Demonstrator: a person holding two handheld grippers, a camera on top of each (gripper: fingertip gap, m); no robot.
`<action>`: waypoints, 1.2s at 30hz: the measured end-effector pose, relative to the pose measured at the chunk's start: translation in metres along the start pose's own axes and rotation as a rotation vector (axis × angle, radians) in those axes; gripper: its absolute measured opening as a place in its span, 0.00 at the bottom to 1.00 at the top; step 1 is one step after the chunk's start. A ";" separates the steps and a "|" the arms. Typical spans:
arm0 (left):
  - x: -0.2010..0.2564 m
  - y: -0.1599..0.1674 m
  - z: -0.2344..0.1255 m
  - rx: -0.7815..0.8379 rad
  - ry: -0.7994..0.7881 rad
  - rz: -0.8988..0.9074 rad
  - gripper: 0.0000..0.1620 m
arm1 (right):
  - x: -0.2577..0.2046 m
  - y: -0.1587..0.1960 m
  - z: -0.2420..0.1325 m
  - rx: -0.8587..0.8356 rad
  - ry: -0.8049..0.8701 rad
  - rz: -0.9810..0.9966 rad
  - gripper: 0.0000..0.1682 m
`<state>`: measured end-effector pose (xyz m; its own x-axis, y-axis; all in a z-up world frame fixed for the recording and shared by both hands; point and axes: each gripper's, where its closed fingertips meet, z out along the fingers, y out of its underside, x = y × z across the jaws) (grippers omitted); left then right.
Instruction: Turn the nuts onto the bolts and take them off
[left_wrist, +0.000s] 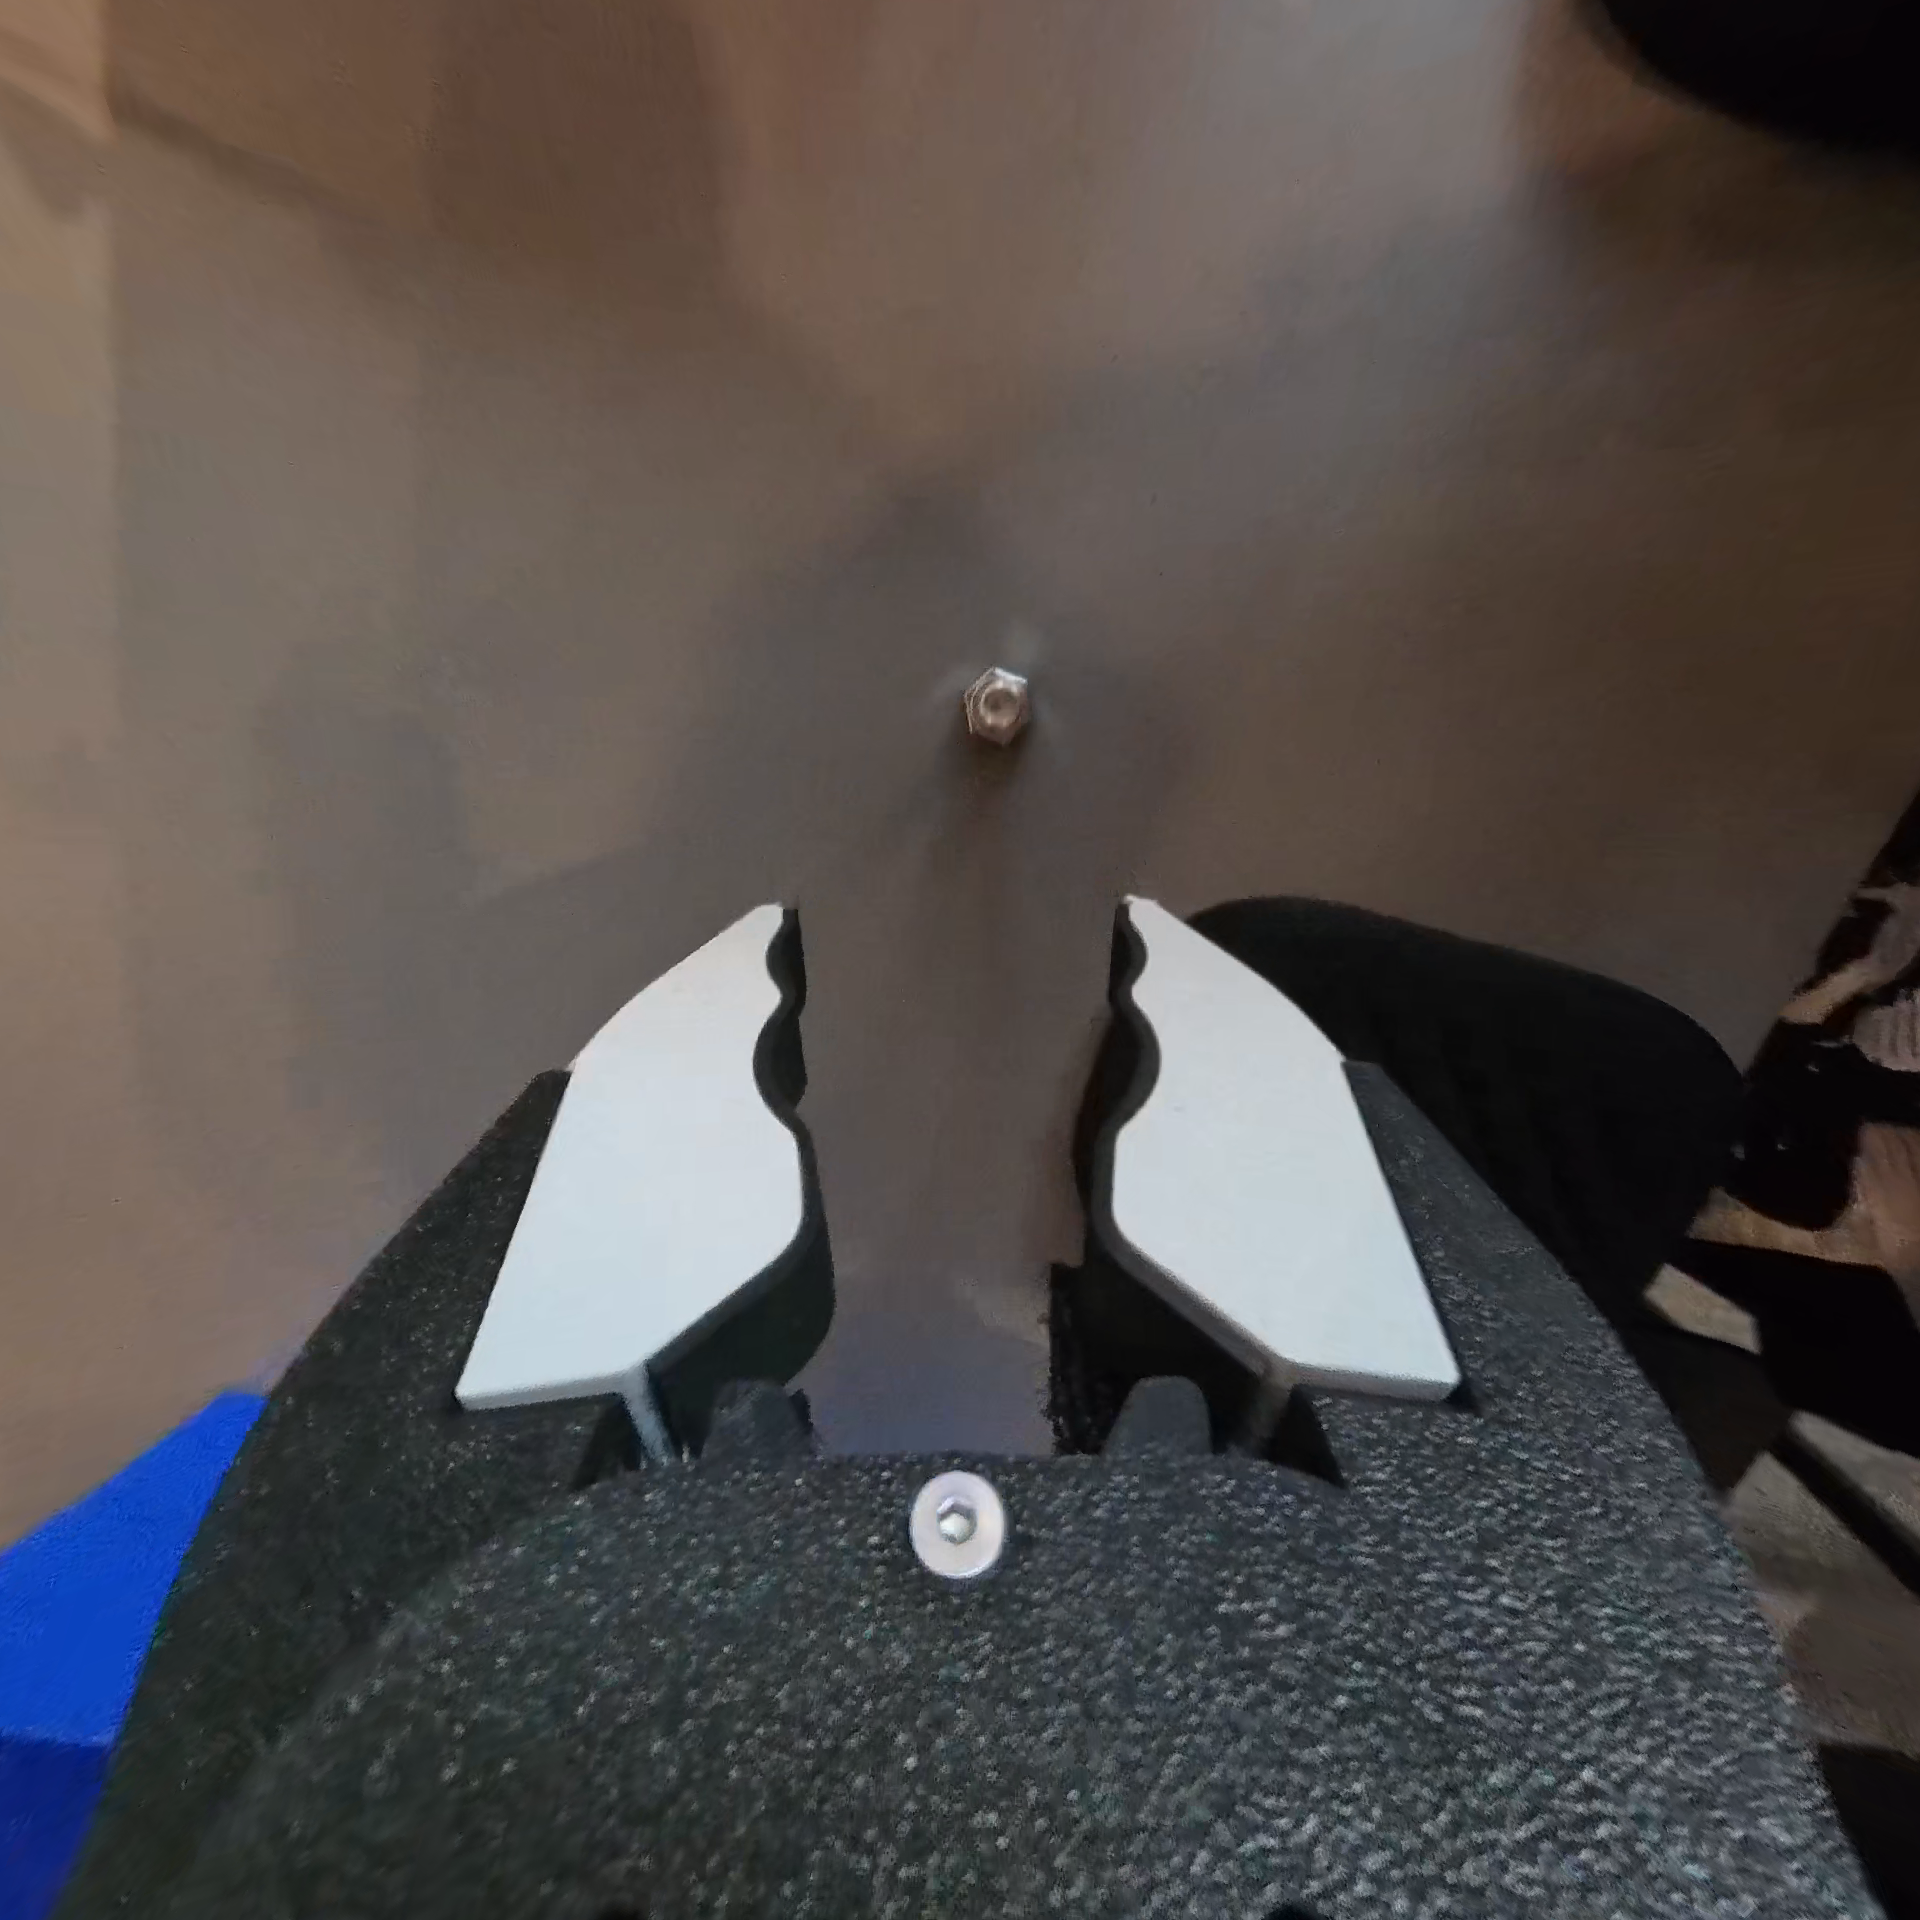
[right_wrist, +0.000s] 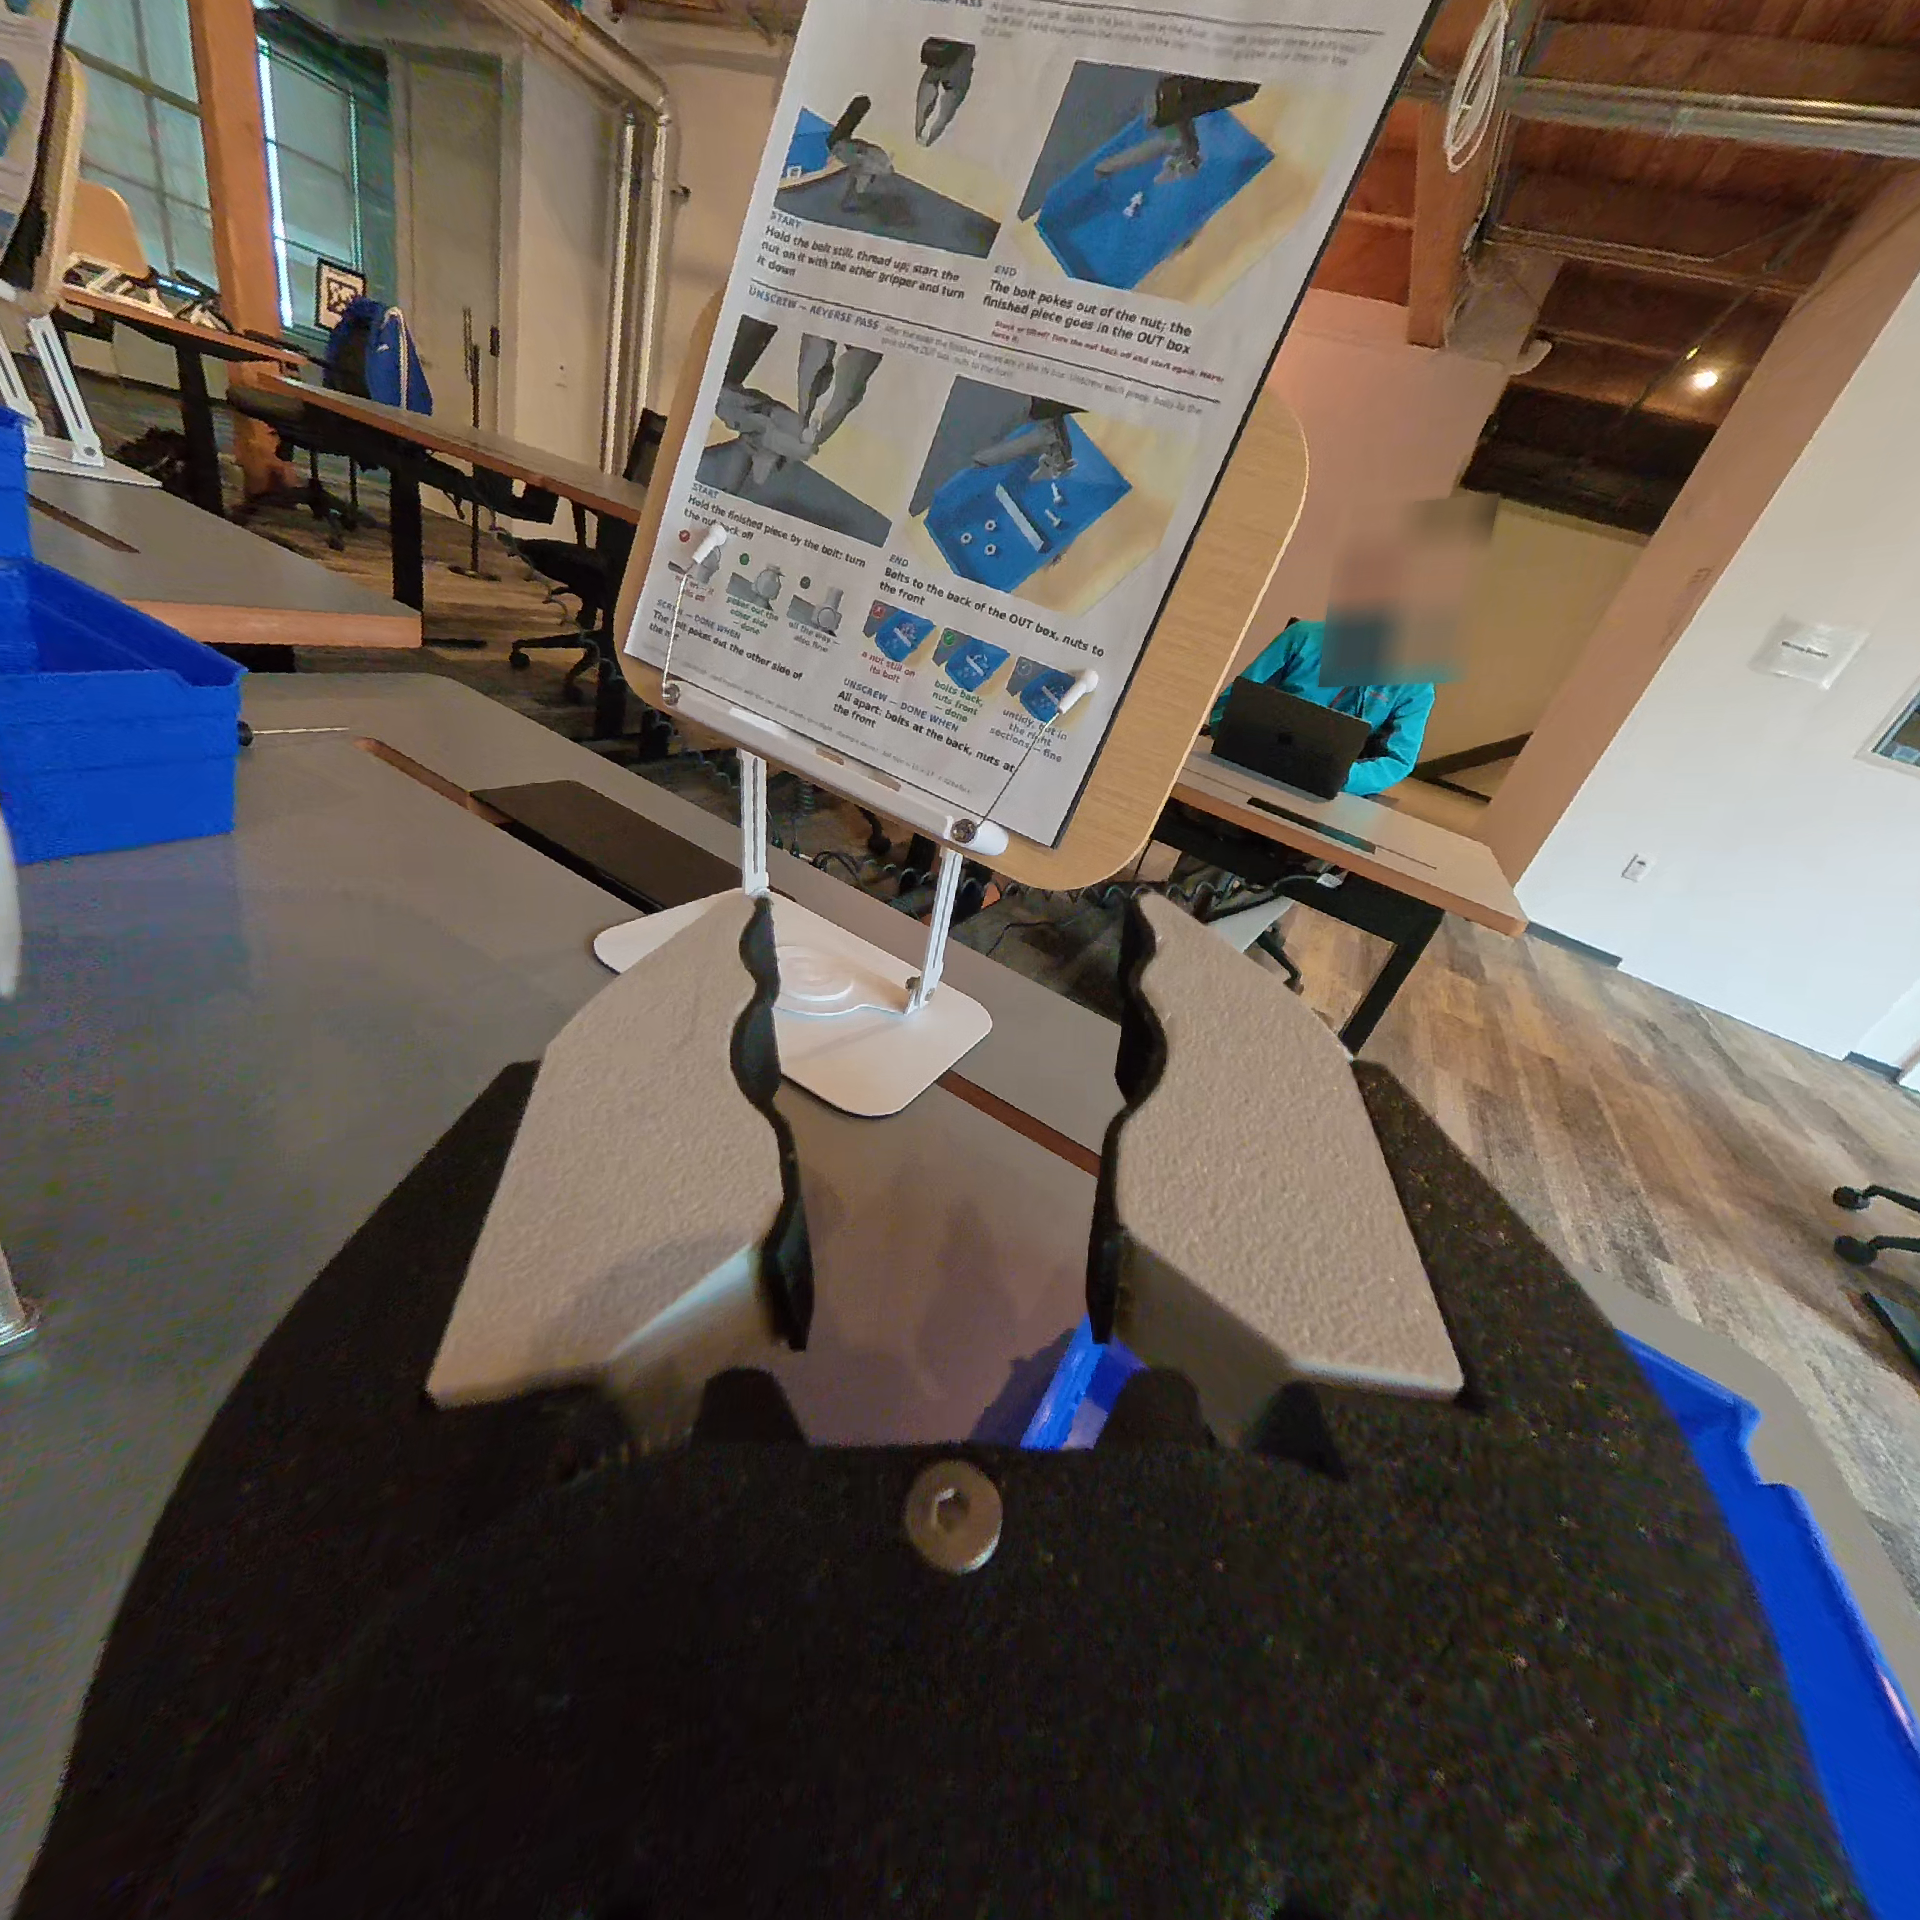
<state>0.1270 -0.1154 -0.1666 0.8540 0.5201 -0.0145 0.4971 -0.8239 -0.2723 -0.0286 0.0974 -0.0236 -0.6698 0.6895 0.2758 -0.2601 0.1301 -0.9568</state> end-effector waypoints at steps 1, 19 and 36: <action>-0.001 0.004 -0.010 0.024 0.008 -0.023 0.35 | 0.000 0.001 0.000 -0.001 -0.002 0.001 0.37; -0.139 0.177 -0.145 0.013 -0.175 -0.363 0.31 | -0.009 0.016 0.010 -0.064 -0.018 -0.036 0.37; -0.191 0.249 -0.082 -0.100 -0.046 -0.367 0.28 | -0.011 0.020 0.010 -0.074 -0.016 -0.069 0.36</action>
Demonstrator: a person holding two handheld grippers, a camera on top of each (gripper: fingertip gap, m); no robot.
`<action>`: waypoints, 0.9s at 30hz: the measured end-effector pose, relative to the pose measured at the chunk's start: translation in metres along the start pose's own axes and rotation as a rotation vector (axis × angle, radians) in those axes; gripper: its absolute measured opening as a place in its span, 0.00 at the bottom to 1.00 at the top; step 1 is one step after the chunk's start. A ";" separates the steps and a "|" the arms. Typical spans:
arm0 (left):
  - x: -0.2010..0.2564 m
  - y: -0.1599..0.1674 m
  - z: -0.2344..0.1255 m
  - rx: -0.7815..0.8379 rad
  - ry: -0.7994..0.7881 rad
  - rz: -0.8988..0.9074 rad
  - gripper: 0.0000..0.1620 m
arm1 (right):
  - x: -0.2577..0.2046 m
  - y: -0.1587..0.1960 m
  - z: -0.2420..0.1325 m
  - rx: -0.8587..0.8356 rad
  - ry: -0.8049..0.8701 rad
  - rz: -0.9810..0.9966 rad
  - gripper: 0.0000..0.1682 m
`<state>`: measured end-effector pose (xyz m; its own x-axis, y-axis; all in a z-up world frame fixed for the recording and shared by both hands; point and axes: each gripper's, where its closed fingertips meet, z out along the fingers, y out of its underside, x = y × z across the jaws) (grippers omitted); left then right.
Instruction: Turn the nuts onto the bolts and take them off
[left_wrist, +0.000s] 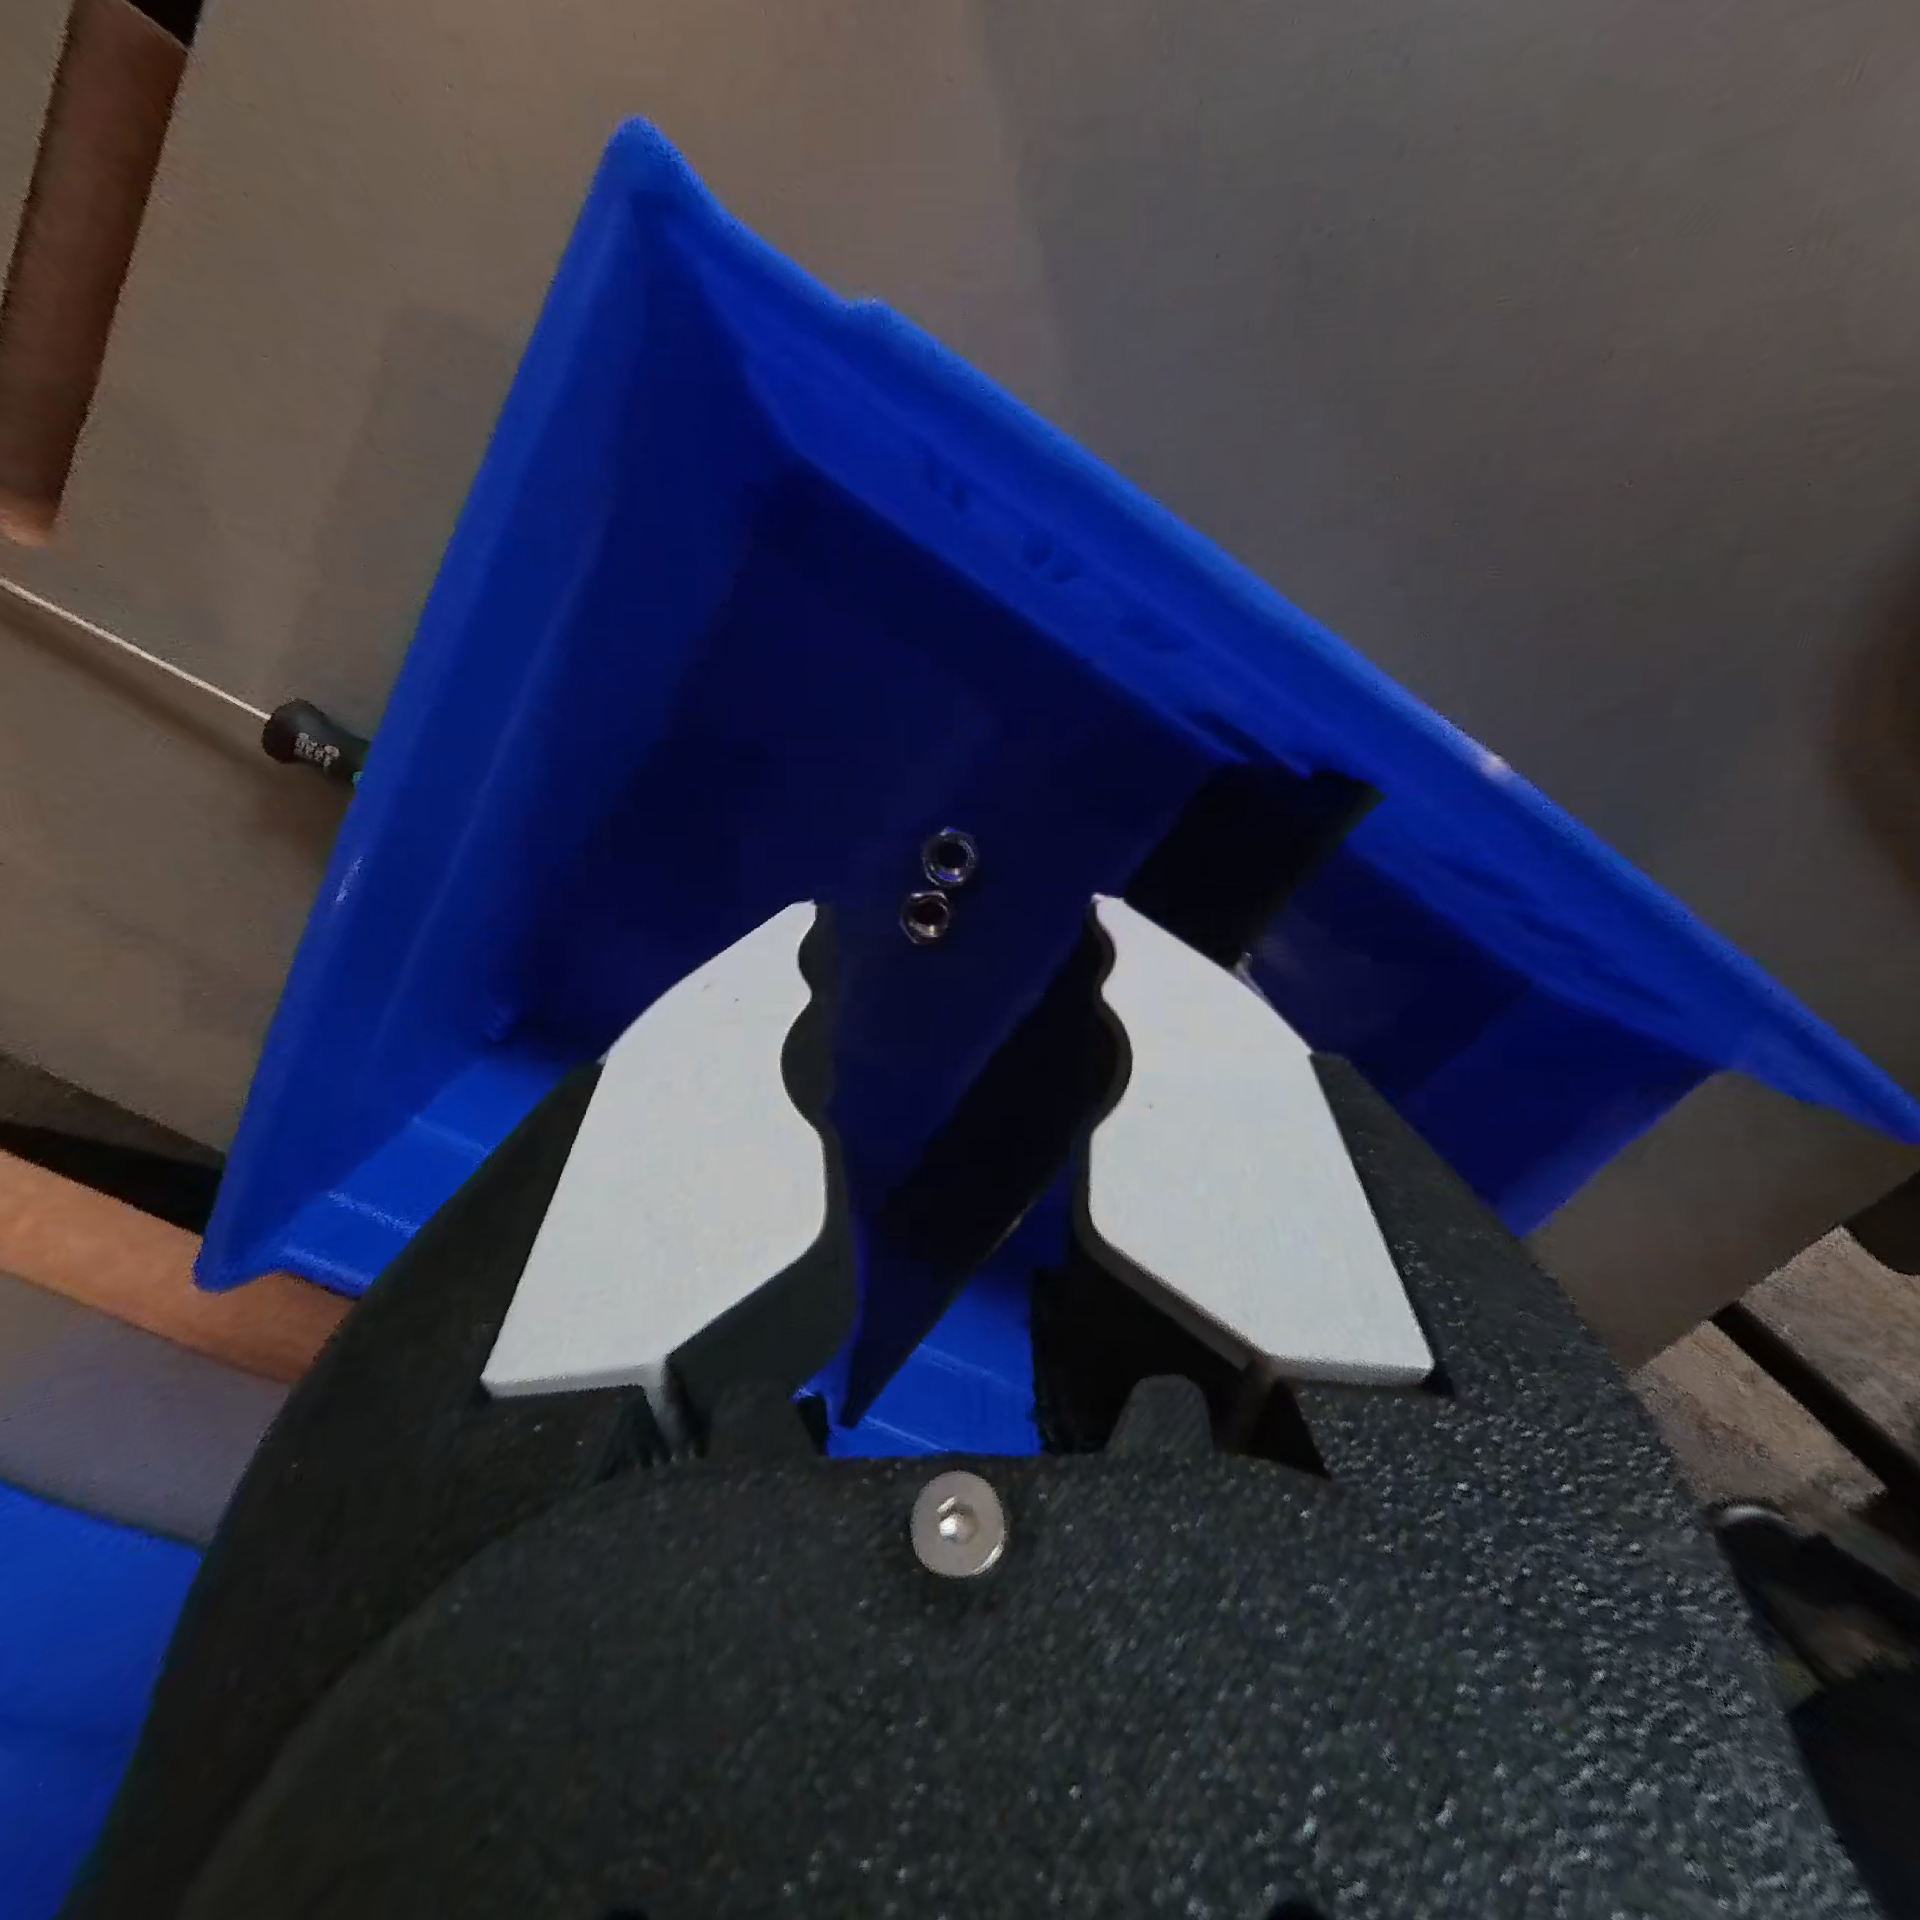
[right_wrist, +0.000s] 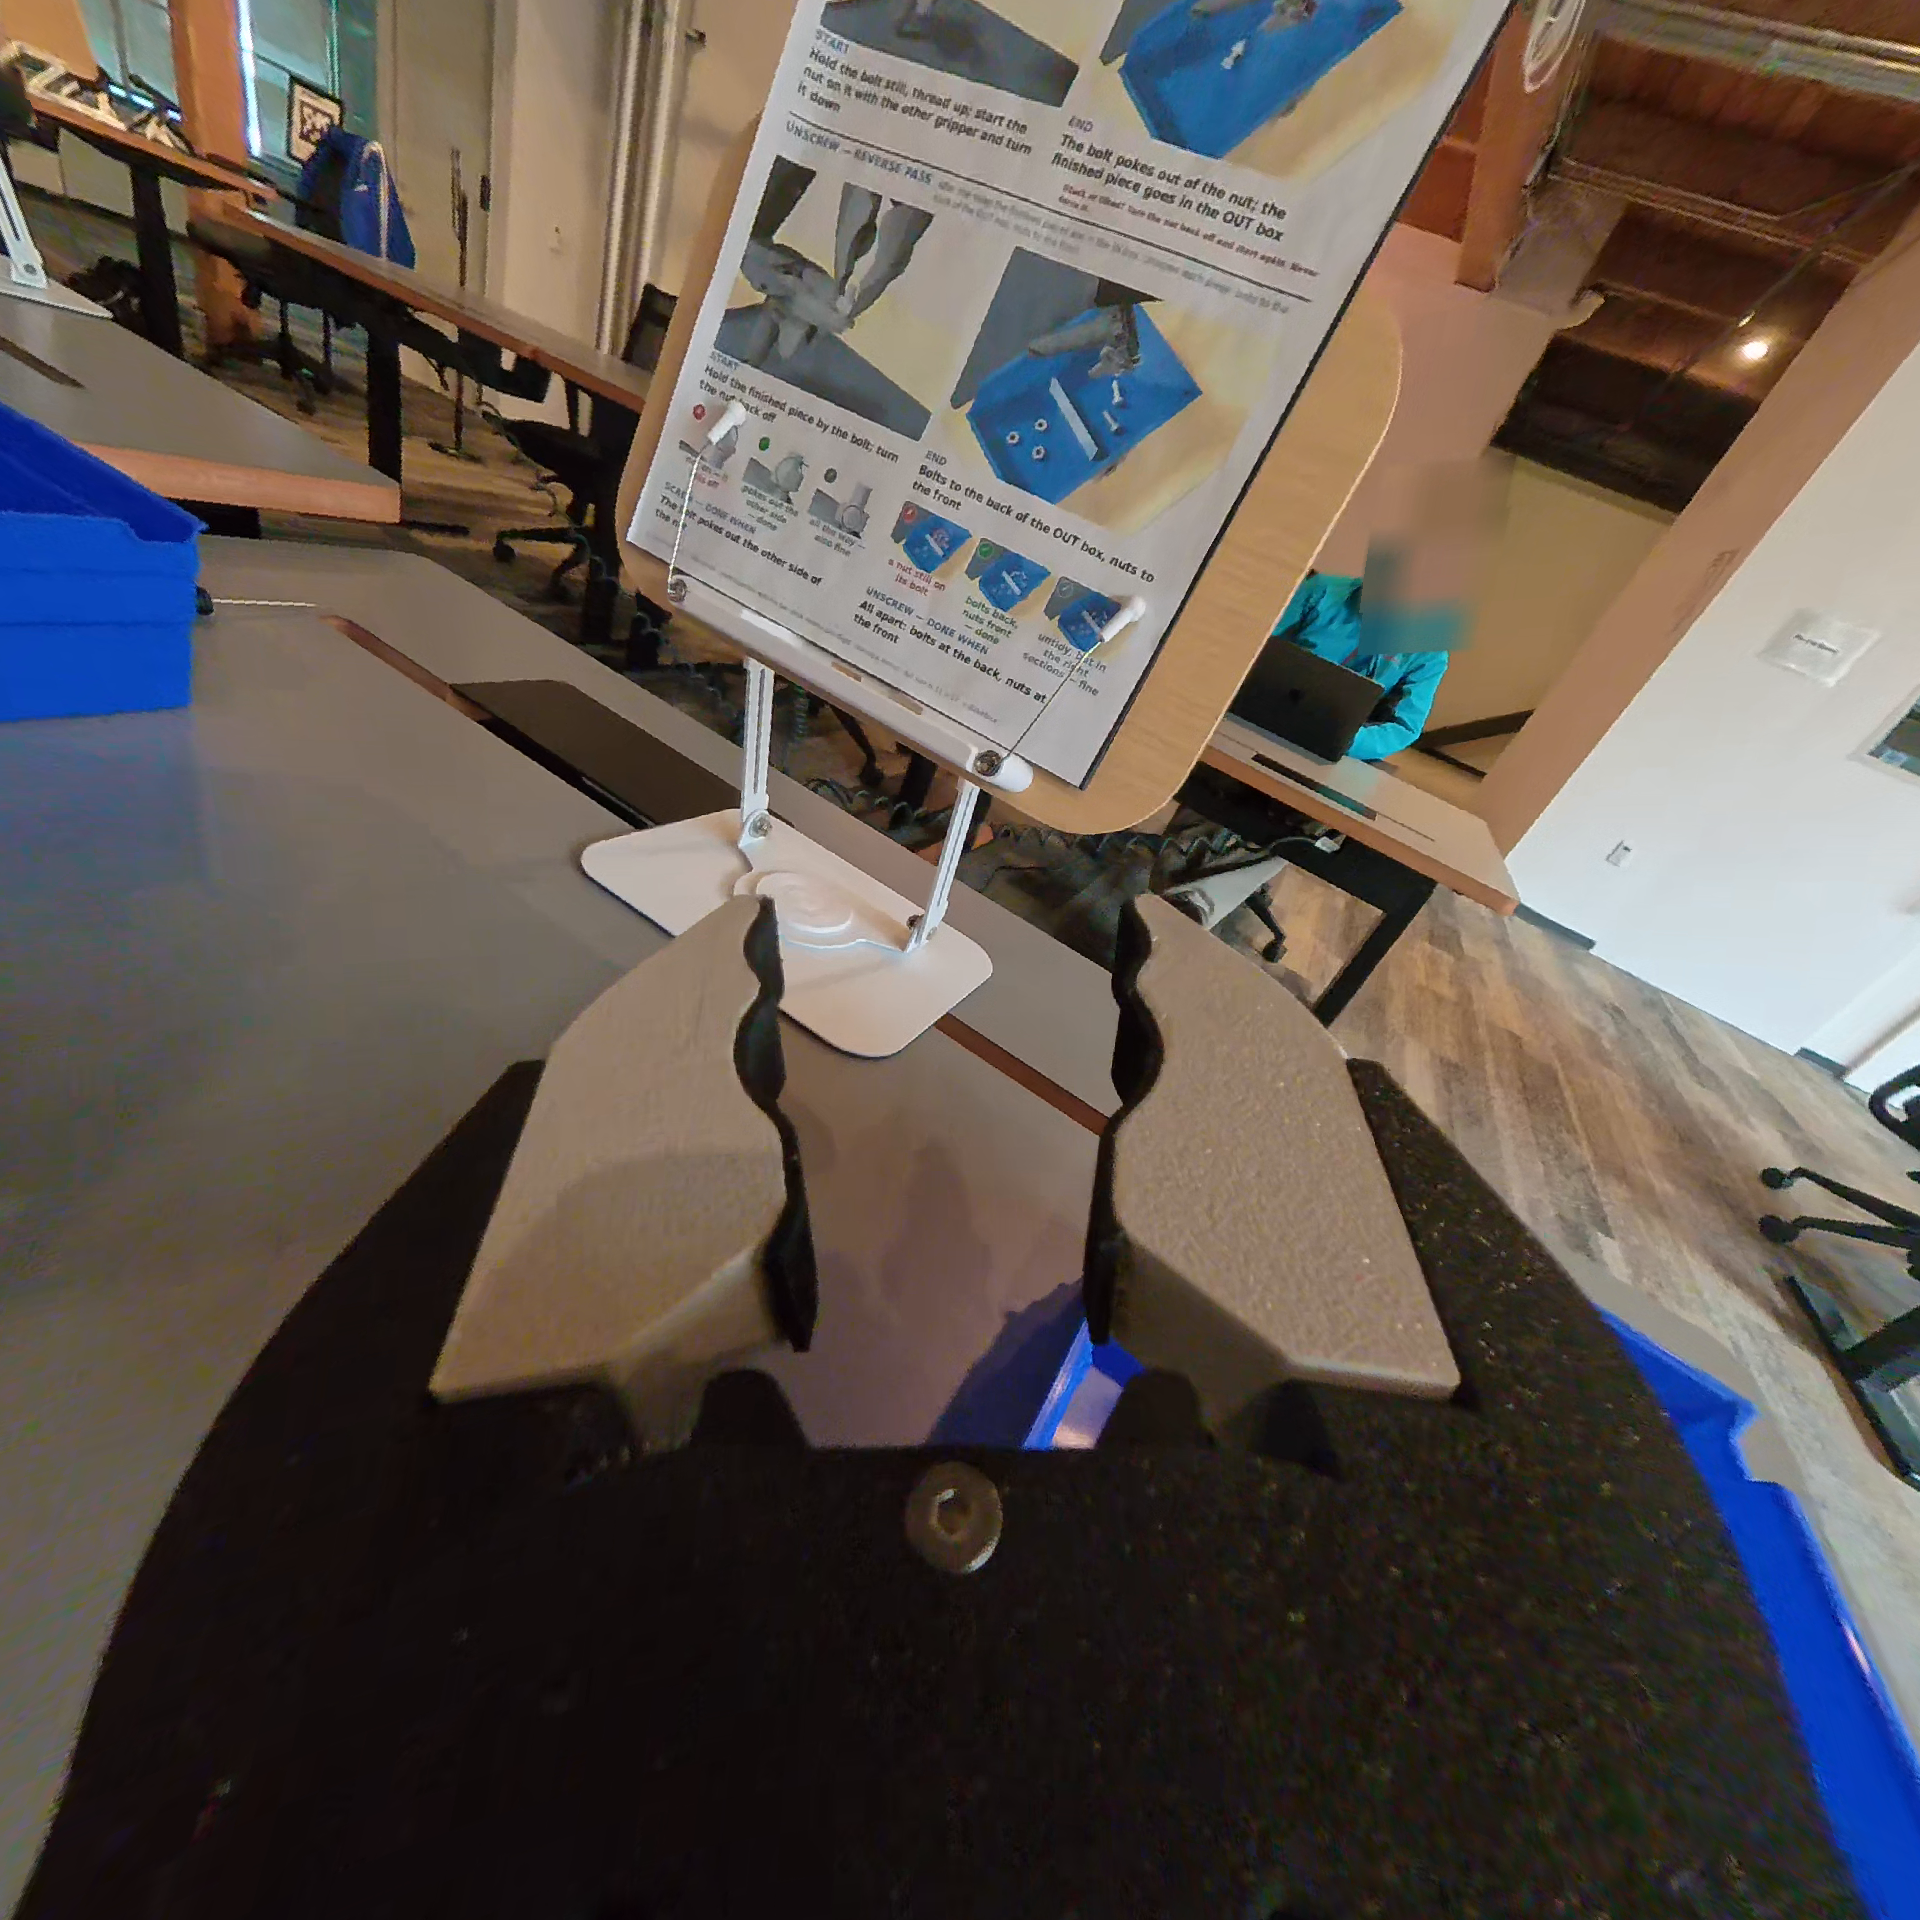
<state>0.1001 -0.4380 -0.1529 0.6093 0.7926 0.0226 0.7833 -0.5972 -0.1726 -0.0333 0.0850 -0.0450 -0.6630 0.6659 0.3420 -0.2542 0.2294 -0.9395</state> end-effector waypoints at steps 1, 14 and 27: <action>-0.001 0.001 0.004 -0.005 0.011 0.007 0.28 | 0.001 0.000 0.000 0.002 0.003 0.004 0.36; -0.003 0.018 0.061 -0.179 0.119 0.102 0.22 | 0.001 0.018 0.009 -0.073 0.006 -0.033 0.36; -0.008 0.031 0.085 -0.282 0.041 0.157 0.23 | 0.006 0.015 0.005 -0.061 0.018 -0.036 0.36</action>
